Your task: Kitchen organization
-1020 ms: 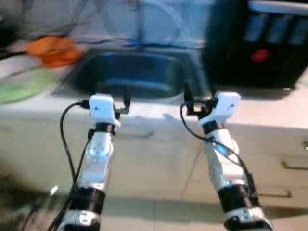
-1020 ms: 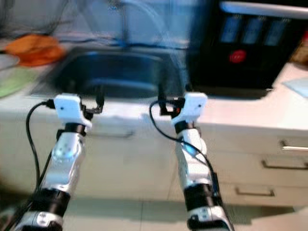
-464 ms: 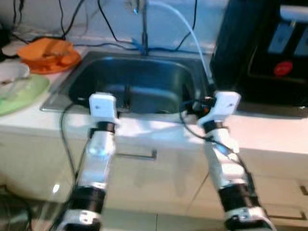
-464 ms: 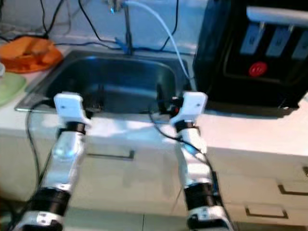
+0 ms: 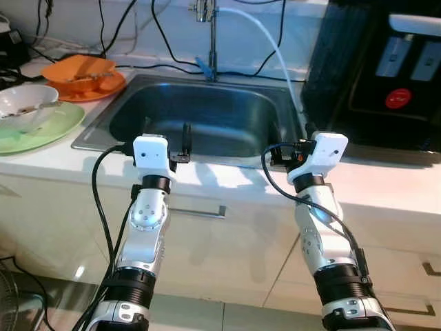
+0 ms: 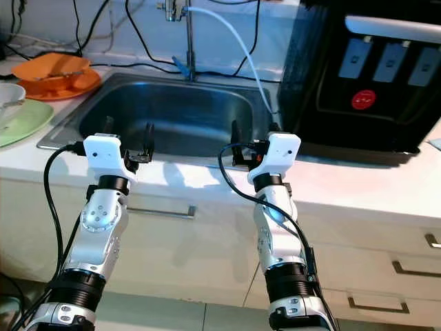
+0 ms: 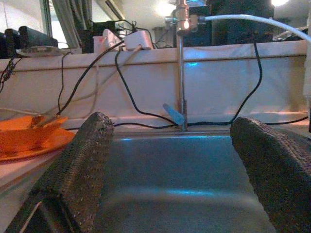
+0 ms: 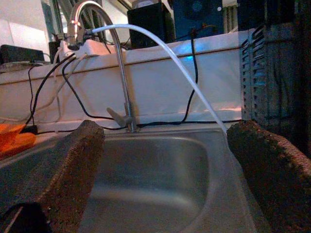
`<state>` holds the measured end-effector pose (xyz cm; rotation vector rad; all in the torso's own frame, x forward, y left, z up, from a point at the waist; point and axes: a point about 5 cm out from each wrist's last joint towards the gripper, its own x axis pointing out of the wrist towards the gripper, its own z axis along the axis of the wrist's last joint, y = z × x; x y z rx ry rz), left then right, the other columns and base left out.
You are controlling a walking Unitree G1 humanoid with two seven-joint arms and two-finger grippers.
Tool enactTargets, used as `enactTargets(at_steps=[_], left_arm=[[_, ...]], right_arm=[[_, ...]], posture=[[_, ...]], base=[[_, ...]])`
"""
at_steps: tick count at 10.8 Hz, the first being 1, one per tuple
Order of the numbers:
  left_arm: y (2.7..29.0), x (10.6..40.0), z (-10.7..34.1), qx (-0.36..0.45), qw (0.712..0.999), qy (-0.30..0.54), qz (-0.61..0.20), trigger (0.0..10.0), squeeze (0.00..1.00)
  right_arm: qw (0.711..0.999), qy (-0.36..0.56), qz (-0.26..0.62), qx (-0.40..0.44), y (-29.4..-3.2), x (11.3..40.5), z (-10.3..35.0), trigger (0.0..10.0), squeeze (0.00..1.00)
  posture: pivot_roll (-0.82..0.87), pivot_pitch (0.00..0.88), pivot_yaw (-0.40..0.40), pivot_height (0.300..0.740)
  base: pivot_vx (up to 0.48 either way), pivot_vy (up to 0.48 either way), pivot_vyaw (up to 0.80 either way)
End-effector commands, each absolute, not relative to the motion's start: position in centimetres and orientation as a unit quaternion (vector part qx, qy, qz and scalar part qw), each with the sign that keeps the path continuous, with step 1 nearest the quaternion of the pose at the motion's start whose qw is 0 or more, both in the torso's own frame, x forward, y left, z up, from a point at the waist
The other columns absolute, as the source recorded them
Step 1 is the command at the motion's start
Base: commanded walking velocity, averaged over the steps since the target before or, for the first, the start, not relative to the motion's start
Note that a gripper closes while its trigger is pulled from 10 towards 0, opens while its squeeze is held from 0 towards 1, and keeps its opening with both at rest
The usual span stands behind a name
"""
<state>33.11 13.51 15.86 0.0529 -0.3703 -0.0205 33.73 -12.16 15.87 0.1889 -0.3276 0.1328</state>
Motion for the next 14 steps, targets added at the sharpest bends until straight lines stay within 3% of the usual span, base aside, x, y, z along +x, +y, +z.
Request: enactTargets(at_steps=[1, 4, 6, 14], left_arm=[[13.32, 33.32, 16.21, 0.026, 0.983, -0.183, -0.014, 10.0, 0.0], [13.46, 33.35, 16.11, 0.024, 0.984, -0.177, -0.01, 10.0, 0.0], [13.48, 33.31, 16.09, 0.024, 0.984, -0.175, -0.01, 10.0, 0.0], [13.5, 33.3, 16.24, 0.028, 0.984, -0.175, -0.009, 10.0, 0.0]], right_arm=[[0.98, -0.162, 0.062, 0.096, -12.36, 33.8, 16.02, 10.0, 0.0], [0.982, -0.152, 0.061, 0.099, -12.34, 33.87, 15.76, 10.0, 0.0], [0.983, -0.143, 0.061, 0.1, -12.33, 33.95, 15.59, 10.0, 0.0], [0.983, -0.144, 0.058, 0.101, -12.24, 33.8, 15.55, 10.0, 0.0]], posture=[[0.06, 0.024, -0.012, 0.74], [0.06, 0.027, -0.014, 0.74], [0.06, 0.029, -0.014, 0.74], [0.06, 0.033, -0.008, 0.74]], base=[[0.0, 0.0, 0.0], [0.0, 0.349, 0.0], [0.0, 0.392, -0.72], [0.0, 0.391, 0.0]])
